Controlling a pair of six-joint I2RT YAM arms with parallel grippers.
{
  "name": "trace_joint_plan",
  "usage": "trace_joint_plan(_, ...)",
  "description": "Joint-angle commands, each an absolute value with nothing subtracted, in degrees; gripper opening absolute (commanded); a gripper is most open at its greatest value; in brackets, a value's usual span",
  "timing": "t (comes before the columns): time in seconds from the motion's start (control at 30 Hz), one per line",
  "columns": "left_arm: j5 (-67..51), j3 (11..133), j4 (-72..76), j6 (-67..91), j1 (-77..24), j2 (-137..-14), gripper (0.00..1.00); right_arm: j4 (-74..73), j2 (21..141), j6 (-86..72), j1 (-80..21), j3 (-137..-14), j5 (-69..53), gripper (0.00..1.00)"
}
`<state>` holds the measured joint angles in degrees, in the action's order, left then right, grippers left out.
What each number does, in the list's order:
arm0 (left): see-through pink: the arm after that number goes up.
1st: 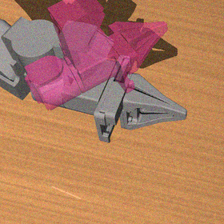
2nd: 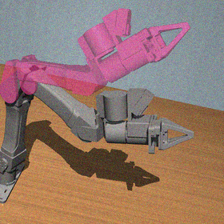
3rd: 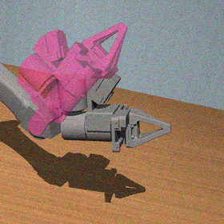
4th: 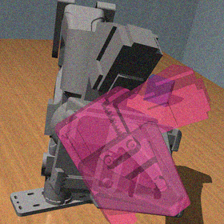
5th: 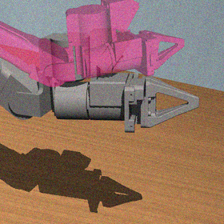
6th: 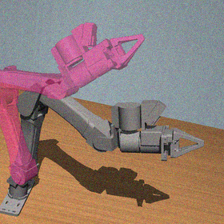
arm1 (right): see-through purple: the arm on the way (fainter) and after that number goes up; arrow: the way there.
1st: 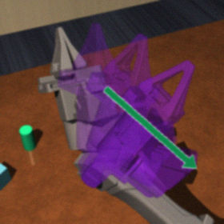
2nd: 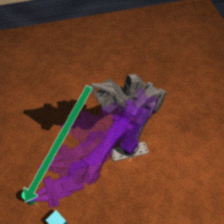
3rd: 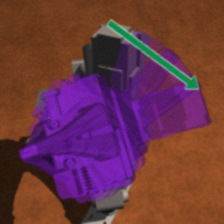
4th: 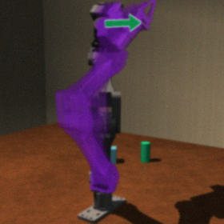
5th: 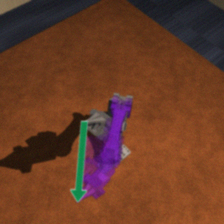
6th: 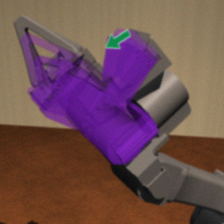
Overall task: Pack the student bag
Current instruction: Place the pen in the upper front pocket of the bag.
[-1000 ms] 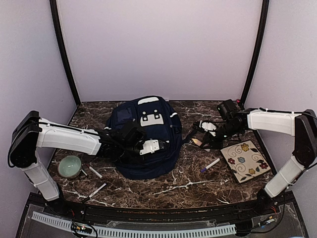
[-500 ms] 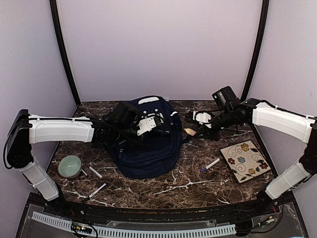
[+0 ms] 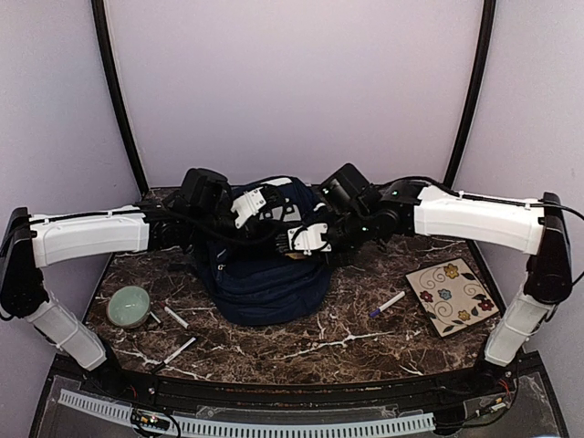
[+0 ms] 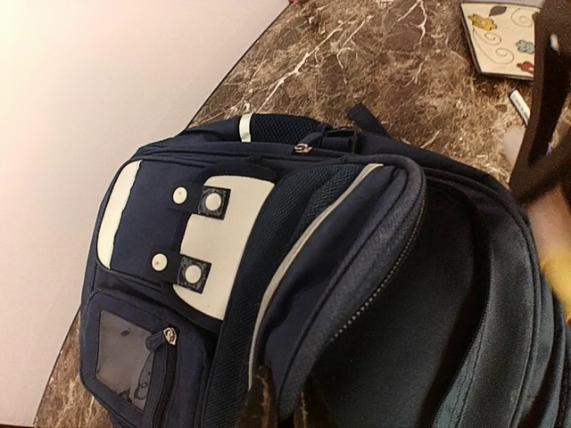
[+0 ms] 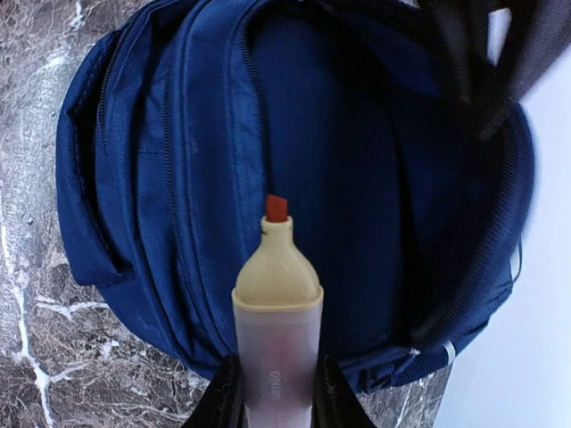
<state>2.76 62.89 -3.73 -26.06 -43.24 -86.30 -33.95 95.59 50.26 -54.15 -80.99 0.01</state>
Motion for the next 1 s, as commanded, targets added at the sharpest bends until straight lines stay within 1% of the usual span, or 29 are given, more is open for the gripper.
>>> trace_joint_plan(0.0, -4.76, 63.7, 5.37, -20.83, -40.59, -80.93, 0.0, -33.13, 99.44, 53.36, -57.01, -84.91, 5.94, 0.08)
trace_joint_plan(0.17, -11.72, 63.22, 6.16, -16.02, -38.15, -79.98, 0.0, -30.5, 104.32, 54.9, -59.2, -87.97, 9.82, 0.08)
trace_joint_plan(0.37, -16.61, 63.58, 6.24, -12.89, -36.65, -80.03, 0.0, -27.67, 109.32, 57.32, -60.4, -92.01, 12.38, 0.08)
trace_joint_plan(0.53, -20.76, 63.55, 7.35, -10.11, -33.85, -79.54, 0.0, -20.33, 113.03, 61.89, -60.73, -91.06, 18.52, 0.08)
trace_joint_plan(0.73, -23.34, 63.54, 7.96, -8.5, -32.63, -79.5, 0.0, -12.64, 118.4, 64.47, -60.73, -92.25, 22.61, 0.12)
trace_joint_plan(0.9, -23.9, 63.42, 8.17, -8.17, -31.91, -79.3, 0.0, -2.93, 122.24, 66.66, -60.65, -92.68, 27.34, 0.21)
trace_joint_plan(0.97, -23.95, 63.22, 8.17, -8.17, -31.73, -79.23, 0.0, -0.71, 123.22, 67.14, -60.56, -92.77, 29.07, 0.28)
